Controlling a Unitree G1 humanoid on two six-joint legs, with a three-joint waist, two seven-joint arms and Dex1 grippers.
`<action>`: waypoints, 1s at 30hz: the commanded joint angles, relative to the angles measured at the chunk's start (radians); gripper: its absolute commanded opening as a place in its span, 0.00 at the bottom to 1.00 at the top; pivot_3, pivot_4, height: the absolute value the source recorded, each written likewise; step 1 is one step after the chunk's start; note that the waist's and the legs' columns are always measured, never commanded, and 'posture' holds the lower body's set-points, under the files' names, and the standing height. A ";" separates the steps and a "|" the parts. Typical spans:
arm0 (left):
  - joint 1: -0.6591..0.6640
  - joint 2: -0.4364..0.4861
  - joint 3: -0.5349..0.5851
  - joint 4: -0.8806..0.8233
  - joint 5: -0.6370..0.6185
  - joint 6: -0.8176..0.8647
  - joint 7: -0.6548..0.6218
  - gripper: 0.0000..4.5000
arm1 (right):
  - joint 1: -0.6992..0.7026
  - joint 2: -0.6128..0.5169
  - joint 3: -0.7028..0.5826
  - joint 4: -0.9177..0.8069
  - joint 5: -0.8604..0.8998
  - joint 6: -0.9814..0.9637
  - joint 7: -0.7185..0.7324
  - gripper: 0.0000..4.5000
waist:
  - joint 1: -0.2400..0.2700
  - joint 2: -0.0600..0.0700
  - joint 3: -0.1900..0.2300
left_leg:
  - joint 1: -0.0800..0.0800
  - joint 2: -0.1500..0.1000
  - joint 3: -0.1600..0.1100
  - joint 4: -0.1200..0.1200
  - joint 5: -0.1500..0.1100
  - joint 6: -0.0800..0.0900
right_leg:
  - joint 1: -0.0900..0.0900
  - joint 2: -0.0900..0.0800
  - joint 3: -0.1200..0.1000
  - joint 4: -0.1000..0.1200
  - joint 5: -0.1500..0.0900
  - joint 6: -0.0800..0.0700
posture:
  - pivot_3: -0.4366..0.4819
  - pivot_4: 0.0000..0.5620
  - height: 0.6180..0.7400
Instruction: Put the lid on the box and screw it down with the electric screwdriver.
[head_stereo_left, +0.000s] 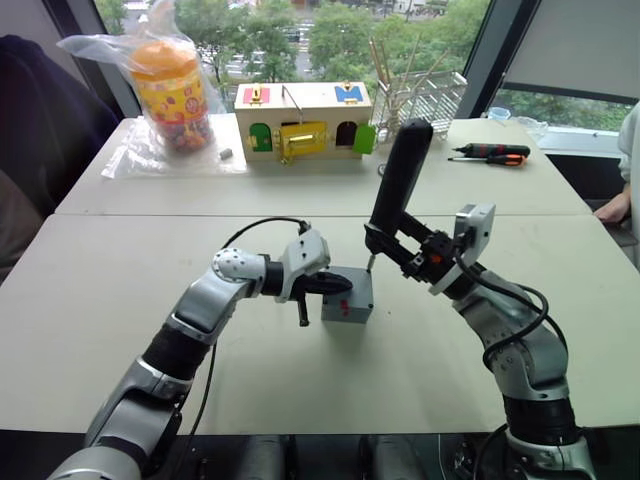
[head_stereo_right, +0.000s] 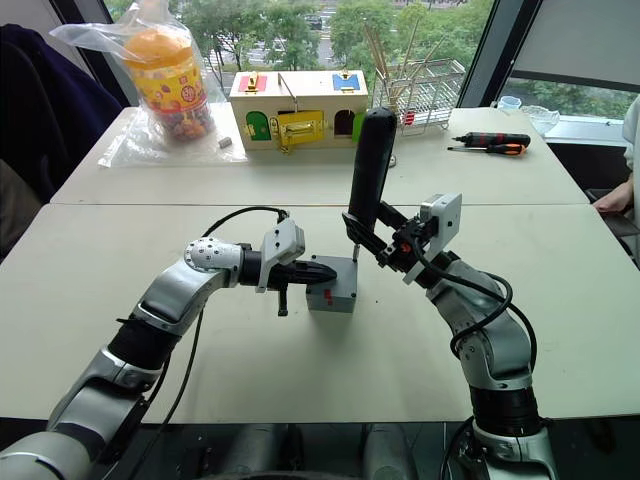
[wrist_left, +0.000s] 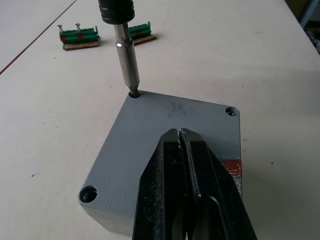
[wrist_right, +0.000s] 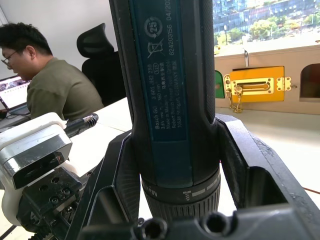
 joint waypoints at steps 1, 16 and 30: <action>0.005 -0.001 -0.009 0.000 0.011 0.003 0.002 0.00 | 0.086 -0.018 0.117 0.106 -0.064 0.064 0.031 0.40 | 0.000 0.000 -0.002 | 0.000 0.000 0.000 0.000 0.000 0.000 | 0.000 0.000 0.000 0.000 0.000 0.000 | 0.48 0.27 0.71; 0.015 0.007 -0.017 0.004 0.019 0.004 -0.002 0.00 | 0.111 -0.002 0.116 0.120 -0.070 0.062 0.015 0.40 | 0.000 -0.006 -0.015 | 0.004 0.000 0.000 -0.002 -0.001 0.001 | 0.003 -0.002 0.000 -0.002 -0.001 -0.002 | 0.48 0.27 0.71; 0.027 0.006 -0.020 -0.001 0.026 0.002 -0.004 0.00 | 0.145 0.005 0.125 0.125 -0.074 0.080 -0.019 0.40 | -0.007 -0.004 -0.023 | 0.007 0.000 0.000 -0.010 -0.002 0.002 | 0.003 -0.007 0.000 -0.003 -0.003 -0.005 | 0.48 0.27 0.71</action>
